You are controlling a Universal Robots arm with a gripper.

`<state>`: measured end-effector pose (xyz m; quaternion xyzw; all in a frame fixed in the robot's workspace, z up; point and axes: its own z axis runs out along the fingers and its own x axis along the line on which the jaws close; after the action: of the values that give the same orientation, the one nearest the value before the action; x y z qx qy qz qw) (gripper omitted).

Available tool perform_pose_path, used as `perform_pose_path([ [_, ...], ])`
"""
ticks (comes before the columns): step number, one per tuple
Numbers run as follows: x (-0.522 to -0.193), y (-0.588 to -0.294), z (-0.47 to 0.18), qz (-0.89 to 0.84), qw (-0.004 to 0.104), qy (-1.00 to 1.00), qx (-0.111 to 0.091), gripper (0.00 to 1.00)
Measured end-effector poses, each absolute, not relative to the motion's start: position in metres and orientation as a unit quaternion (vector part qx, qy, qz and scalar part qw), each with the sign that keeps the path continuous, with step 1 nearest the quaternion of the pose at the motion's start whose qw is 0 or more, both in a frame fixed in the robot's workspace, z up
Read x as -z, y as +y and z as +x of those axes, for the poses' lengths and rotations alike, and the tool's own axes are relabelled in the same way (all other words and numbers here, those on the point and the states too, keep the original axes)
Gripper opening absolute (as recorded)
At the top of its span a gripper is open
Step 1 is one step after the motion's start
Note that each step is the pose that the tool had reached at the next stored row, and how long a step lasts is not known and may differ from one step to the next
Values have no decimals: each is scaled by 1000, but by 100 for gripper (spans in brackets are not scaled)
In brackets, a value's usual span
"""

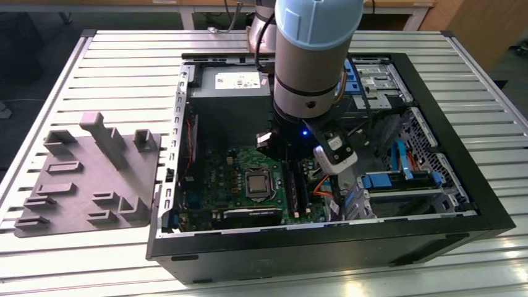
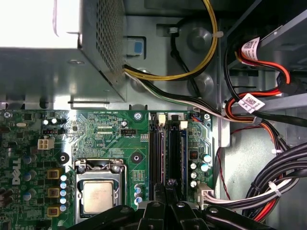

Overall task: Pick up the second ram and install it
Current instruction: 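Insert the second ram into the second slot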

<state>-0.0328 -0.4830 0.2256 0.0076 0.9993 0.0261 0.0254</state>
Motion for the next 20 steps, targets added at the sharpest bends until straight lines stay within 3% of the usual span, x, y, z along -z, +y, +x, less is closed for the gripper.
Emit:
perform_pose_path([
  [20,-223,-483,-33,6,25,999,-27,12],
])
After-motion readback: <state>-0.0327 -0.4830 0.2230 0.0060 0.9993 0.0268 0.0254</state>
